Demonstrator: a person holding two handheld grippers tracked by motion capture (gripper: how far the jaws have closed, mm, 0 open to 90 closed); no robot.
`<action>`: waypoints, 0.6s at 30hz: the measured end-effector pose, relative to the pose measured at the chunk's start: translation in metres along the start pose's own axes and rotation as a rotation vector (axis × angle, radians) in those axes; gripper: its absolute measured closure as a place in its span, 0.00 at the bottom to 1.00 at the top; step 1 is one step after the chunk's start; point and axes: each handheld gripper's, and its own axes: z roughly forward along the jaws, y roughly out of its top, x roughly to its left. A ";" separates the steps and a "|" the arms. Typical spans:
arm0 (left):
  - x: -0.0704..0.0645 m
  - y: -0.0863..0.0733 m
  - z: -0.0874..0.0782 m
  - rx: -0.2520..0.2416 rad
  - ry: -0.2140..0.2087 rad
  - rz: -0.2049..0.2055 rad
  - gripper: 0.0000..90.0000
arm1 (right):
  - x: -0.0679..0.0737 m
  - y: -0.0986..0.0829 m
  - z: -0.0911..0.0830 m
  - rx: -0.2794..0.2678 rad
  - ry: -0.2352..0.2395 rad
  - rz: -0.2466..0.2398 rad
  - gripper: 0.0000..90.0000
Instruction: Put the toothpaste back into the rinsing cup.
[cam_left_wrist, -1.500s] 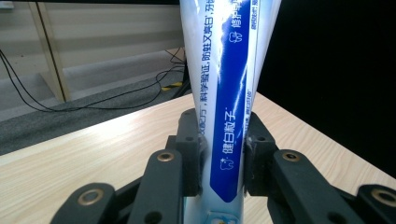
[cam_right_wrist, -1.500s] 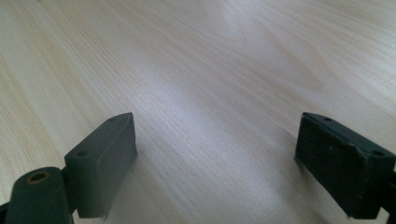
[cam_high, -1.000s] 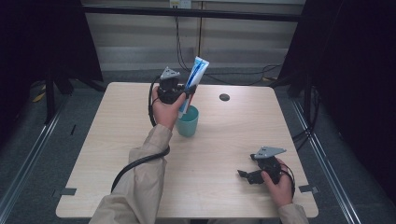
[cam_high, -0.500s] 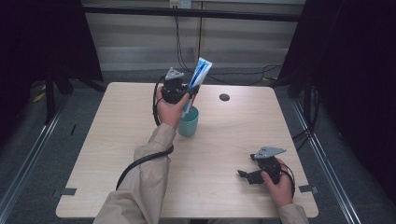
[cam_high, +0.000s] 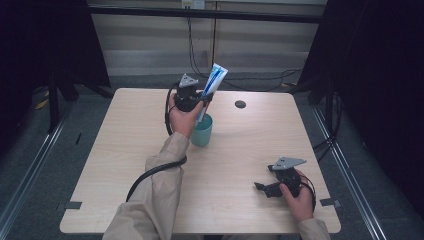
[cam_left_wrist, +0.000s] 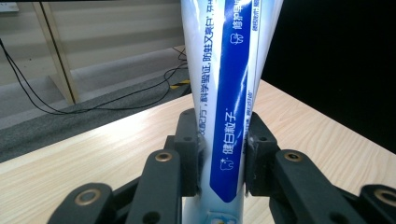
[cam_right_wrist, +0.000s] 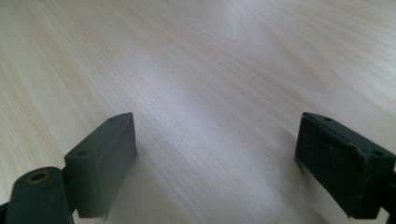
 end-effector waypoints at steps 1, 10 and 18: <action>0.000 -0.001 0.001 0.002 -0.001 -0.001 0.80 | 0.000 0.000 0.000 0.000 0.000 0.000 0.13; 0.000 -0.006 0.006 0.005 -0.005 -0.002 0.79 | 0.000 0.000 0.000 0.000 0.002 -0.002 0.13; 0.001 -0.007 0.008 0.015 0.005 0.001 0.79 | 0.000 0.000 0.000 -0.001 0.004 -0.003 0.13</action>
